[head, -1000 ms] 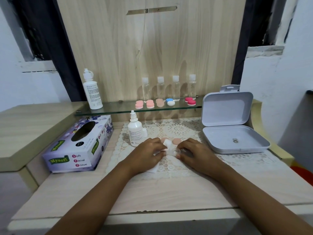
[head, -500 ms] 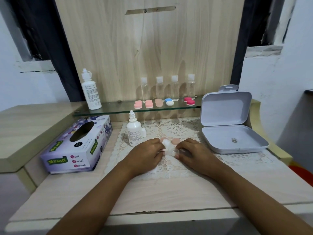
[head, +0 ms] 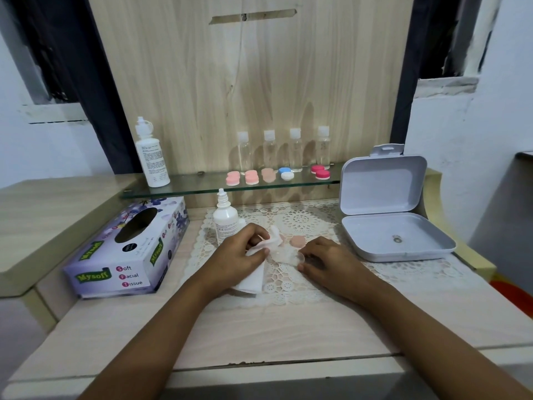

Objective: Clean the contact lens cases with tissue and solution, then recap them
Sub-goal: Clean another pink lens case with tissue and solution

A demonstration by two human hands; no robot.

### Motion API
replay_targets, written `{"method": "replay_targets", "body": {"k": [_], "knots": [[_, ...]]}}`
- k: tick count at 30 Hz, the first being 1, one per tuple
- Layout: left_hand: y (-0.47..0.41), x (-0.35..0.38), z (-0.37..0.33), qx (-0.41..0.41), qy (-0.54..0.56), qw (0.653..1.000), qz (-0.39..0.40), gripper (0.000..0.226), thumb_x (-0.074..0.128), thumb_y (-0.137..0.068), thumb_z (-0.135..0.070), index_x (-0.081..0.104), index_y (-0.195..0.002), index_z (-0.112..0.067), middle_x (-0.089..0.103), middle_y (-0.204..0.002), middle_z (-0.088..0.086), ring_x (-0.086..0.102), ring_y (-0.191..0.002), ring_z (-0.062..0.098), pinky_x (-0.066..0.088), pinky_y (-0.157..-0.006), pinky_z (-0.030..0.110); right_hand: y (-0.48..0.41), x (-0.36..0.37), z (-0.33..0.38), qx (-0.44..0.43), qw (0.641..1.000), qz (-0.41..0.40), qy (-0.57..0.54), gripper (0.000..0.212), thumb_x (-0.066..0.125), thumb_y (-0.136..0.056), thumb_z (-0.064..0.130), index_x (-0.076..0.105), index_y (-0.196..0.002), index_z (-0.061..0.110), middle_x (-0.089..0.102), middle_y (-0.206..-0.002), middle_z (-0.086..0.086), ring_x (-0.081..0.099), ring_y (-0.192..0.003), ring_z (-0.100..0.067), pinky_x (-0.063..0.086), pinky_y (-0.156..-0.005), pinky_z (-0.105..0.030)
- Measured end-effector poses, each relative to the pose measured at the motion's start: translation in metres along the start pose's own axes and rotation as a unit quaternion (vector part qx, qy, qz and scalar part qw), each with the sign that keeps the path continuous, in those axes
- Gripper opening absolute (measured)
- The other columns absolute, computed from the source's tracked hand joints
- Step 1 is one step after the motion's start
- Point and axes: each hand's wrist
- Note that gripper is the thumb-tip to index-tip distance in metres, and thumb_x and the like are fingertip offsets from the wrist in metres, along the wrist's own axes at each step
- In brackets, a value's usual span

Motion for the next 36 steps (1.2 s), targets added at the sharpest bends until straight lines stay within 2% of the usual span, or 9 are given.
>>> {"method": "replay_targets", "body": {"k": [3,8,11,16,20,25,29,33,36], "knots": [[0.001,-0.003,-0.002,-0.021,0.055,0.998,-0.013,0.019,0.061,-0.088,-0.018,0.056,-0.093,-0.035,0.060,-0.097,-0.007,0.059,-0.088,0.012,0.047,-0.070,0.026,0.001,0.000,0.001,0.001,1.000,-0.001,-0.004,0.035,0.058,-0.088,0.034,0.060,-0.117,0.014,0.057,-0.109,-0.002,0.052,-0.103,-0.015,0.038,-0.085,-0.020],[0.000,-0.005,-0.012,-0.026,0.137,0.990,-0.012,0.014,0.060,-0.089,-0.012,0.055,-0.093,-0.025,0.067,-0.098,-0.009,0.063,-0.080,-0.002,0.045,-0.061,0.013,-0.001,-0.002,0.004,0.015,0.996,-0.072,-0.044,0.042,0.049,-0.092,0.041,0.055,-0.126,0.018,0.060,-0.113,0.000,0.054,-0.102,-0.011,0.036,-0.083,-0.018],[0.002,-0.004,-0.019,-0.030,0.210,0.977,0.011,0.014,0.061,-0.087,-0.010,0.053,-0.092,-0.020,0.071,-0.092,-0.004,0.065,-0.078,0.006,0.048,-0.060,0.018,-0.002,-0.007,0.008,-0.008,0.988,-0.121,-0.090,0.047,0.043,-0.087,0.047,0.059,-0.122,0.021,0.063,-0.107,0.006,0.052,-0.096,0.000,0.034,-0.079,-0.011],[0.006,0.002,-0.026,-0.035,0.260,0.964,0.037,0.015,0.059,-0.088,-0.005,0.049,-0.094,-0.014,0.073,-0.091,0.005,0.067,-0.076,0.015,0.050,-0.059,0.023,0.000,-0.009,0.016,-0.014,0.973,-0.119,-0.197,0.045,0.049,-0.075,0.060,0.066,-0.096,0.024,0.062,-0.096,0.012,0.056,-0.094,-0.003,0.051,-0.080,-0.028],[0.007,0.010,-0.027,-0.042,0.264,0.962,0.052,0.017,0.059,-0.087,-0.002,0.048,-0.093,-0.013,0.073,-0.086,0.008,0.066,-0.071,0.017,0.051,-0.058,0.028,0.001,-0.007,0.019,-0.021,0.961,-0.088,-0.262,0.029,0.061,-0.071,0.049,0.057,-0.078,0.022,0.064,-0.101,0.006,0.060,-0.098,-0.010,0.052,-0.084,-0.035],[0.008,0.020,-0.022,-0.012,0.172,0.985,0.032,0.014,0.071,-0.081,-0.014,0.061,-0.089,-0.019,0.066,-0.077,-0.008,0.062,-0.074,0.008,0.053,-0.069,0.030,0.003,-0.014,0.019,-0.004,0.905,-0.055,-0.422,0.024,0.060,-0.077,0.009,0.047,-0.070,-0.010,0.067,-0.108,-0.006,0.065,-0.098,-0.020,0.056,-0.075,-0.036],[0.007,0.016,-0.018,0.025,0.082,0.996,-0.014,0.007,0.065,-0.086,-0.020,0.063,-0.092,-0.023,0.061,-0.081,-0.013,0.055,-0.076,-0.002,0.042,-0.065,0.010,0.001,-0.022,0.019,0.067,0.879,-0.114,-0.458,0.022,0.060,-0.076,0.009,0.044,-0.063,0.007,0.055,-0.071,-0.020,0.048,-0.064,-0.030,0.039,-0.061,-0.030],[0.002,0.013,-0.009,0.046,-0.016,0.996,-0.070,0.004,0.059,-0.090,-0.019,0.063,-0.092,-0.019,0.061,-0.087,-0.011,0.053,-0.080,-0.002,0.038,-0.066,0.006,0.001,-0.020,0.019,0.095,0.919,-0.124,-0.362,0.020,0.064,-0.086,0.014,0.051,-0.072,0.006,0.050,-0.065,-0.004,0.044,-0.061,-0.011,0.036,-0.058,-0.024],[-0.004,0.014,0.003,0.055,-0.123,0.990,-0.044,0.018,0.058,-0.091,-0.024,0.063,-0.107,-0.019,0.059,-0.103,-0.007,0.051,-0.092,0.001,0.038,-0.079,0.008,-0.001,-0.016,0.018,0.082,0.972,-0.112,-0.189,0.018,0.065,-0.085,0.024,0.052,-0.075,0.017,0.050,-0.062,0.008,0.043,-0.055,-0.004,0.034,-0.054,-0.014]]}}
Point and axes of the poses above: each hand's wrist, its own y-axis away from the middle knuckle, its own x-axis out of the palm, z = x × y
